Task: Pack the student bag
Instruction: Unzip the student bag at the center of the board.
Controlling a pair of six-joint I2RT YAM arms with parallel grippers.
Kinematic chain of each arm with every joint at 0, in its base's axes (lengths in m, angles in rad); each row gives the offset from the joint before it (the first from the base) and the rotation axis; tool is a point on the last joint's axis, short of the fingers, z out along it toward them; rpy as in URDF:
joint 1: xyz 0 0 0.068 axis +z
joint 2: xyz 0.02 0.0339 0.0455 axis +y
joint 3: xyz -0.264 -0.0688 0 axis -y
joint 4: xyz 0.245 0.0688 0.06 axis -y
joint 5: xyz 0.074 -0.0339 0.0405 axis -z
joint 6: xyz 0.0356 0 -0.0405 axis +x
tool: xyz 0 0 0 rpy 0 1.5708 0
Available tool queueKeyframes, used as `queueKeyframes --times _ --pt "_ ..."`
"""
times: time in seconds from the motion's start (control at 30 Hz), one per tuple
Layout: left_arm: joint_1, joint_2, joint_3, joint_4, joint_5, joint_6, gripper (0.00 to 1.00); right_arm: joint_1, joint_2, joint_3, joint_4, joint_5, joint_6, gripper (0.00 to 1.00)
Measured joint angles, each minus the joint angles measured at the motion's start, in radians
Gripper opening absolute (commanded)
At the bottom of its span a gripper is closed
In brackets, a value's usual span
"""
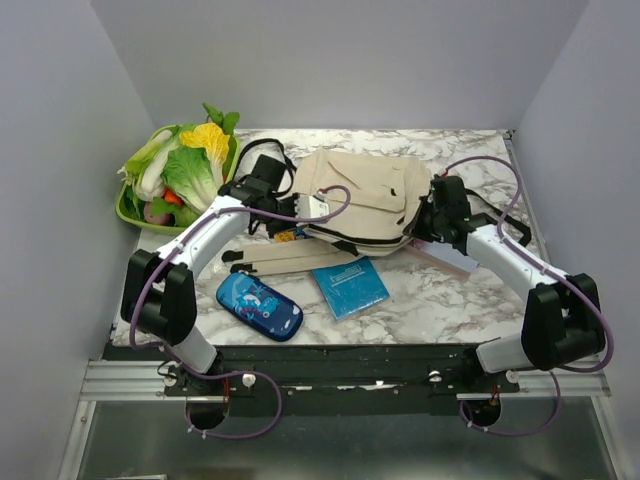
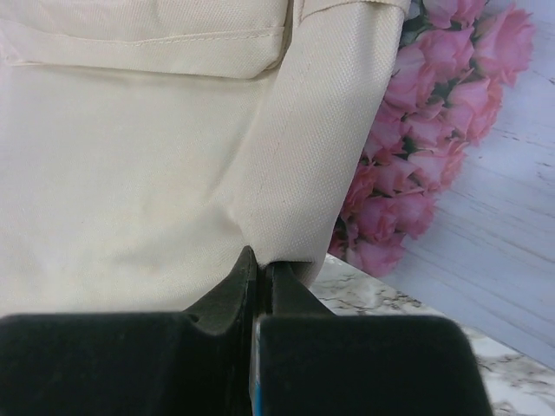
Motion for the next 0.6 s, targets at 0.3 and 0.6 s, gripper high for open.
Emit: queueKeyframes --times 0.3,0.6 --pt "0.076 0.011 0.0 0.043 0.008 -0.005 0.0 -0.053 -0.015 -0.002 -0.019 0.0 -0.049 0.55" --pt "0.042 0.011 0.002 0.039 0.024 -0.034 0.0 0.114 -0.241 0.011 0.033 -0.042 -0.165 0.54"
